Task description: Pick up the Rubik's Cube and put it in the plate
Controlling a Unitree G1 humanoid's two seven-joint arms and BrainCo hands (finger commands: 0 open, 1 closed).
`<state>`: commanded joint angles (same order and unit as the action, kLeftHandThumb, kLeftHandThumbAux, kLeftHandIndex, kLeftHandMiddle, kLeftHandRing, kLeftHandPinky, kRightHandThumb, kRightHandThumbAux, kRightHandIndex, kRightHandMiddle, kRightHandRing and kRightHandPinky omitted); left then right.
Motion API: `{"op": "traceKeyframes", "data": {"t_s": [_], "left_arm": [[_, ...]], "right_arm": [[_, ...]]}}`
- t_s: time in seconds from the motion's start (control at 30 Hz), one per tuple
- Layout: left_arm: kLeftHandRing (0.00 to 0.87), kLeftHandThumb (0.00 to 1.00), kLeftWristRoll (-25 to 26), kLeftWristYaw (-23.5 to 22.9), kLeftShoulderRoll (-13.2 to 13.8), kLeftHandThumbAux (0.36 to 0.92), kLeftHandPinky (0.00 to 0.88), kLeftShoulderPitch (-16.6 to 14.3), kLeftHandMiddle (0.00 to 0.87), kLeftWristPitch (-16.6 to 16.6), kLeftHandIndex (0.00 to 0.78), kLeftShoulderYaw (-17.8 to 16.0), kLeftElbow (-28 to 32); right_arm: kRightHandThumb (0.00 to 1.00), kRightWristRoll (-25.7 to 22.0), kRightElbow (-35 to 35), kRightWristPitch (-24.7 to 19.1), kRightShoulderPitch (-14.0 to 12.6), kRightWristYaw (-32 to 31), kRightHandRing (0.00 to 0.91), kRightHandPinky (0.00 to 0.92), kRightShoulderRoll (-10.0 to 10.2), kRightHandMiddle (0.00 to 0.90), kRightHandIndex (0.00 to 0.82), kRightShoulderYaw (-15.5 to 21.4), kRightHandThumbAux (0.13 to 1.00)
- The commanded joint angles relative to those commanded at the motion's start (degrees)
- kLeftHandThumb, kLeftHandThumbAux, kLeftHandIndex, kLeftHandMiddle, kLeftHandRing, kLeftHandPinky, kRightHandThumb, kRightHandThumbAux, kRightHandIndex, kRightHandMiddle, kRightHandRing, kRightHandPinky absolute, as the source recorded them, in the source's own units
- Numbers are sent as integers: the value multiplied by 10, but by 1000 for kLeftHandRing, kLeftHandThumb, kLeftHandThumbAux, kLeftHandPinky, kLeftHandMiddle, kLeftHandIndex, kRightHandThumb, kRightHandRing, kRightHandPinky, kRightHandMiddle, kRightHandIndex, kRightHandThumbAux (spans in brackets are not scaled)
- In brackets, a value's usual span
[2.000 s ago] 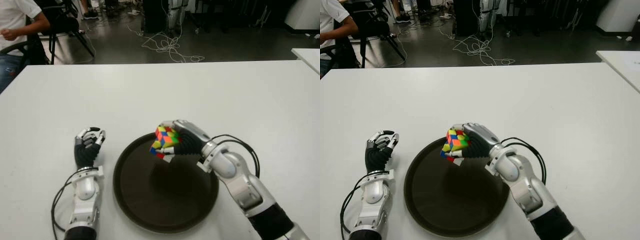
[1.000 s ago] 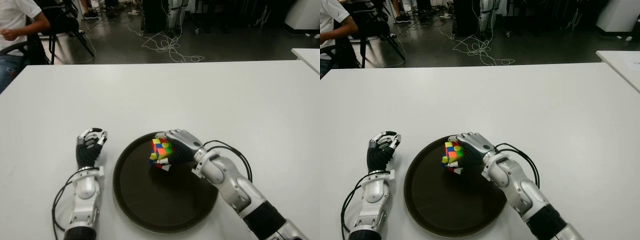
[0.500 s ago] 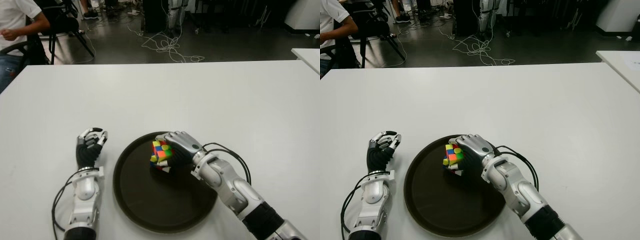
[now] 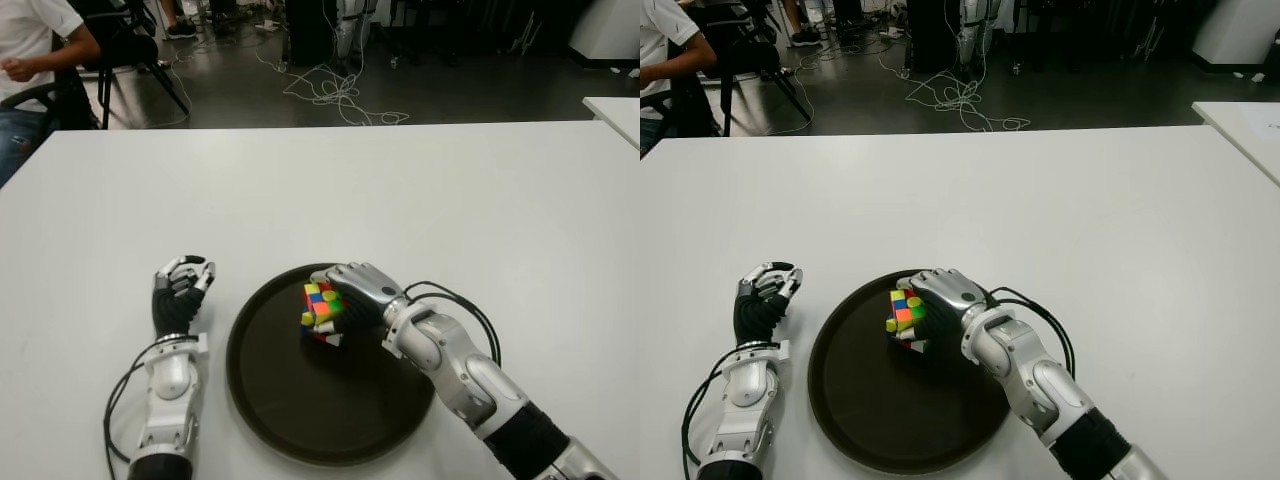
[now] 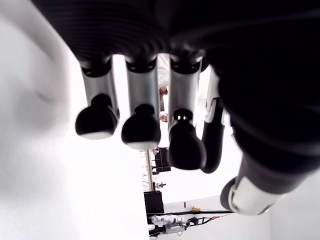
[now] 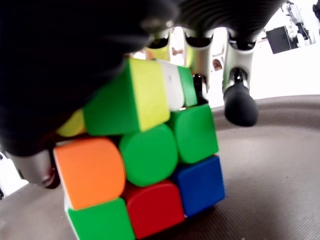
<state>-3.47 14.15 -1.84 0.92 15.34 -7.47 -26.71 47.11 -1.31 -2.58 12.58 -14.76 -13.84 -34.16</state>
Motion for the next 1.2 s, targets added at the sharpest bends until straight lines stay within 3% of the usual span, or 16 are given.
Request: {"op": "traceKeyframes", "data": {"t_s": [0.23,0.37,0.4,0.43,0.53,0.6,0.77,0.9,1.2], "left_arm": [[834,705,2,-2,-1,706,820,1,817,0,444,0,2],[833,705,4,-1,-3,706,818,1,816,7,443,-2,-1],[833,705,5,-1,-3,706,819,0,816,9,443,-2,-2],[833,705,5,-1,-3,706,819,0,816,11,443,-3,-3],[832,704,5,-2,-3,707,819,0,815,11,443,-3,-3],[830,704,5,-2,-3,707,817,1,814,8,443,-2,-2],[829,704,1,0,-1,707,816,1,813,-7,443,-1,3],[828,704,-1,-2,1,707,814,1,810,-14,443,1,6],[830,706,-4,-1,2,706,816,3,811,-16,444,2,10]], "right_arm": [[686,6,14,-14,3,-26,792,766,-5,780,434,-3,738],[683,-18,17,-14,-11,-3,779,748,8,764,429,14,740],[437,-28,17,-12,-16,4,683,641,13,672,412,19,794],[279,-52,15,-4,-20,4,595,548,19,585,386,29,823],[91,-103,13,12,-25,-10,428,385,25,417,314,44,838],[46,-149,18,13,-22,-46,341,297,24,328,249,56,816],[7,-224,20,15,-14,-105,185,150,20,174,125,67,764],[1,-240,16,22,-9,-120,61,39,14,52,37,66,749],[0,-246,18,14,0,-140,1,5,6,1,1,67,810]]}}
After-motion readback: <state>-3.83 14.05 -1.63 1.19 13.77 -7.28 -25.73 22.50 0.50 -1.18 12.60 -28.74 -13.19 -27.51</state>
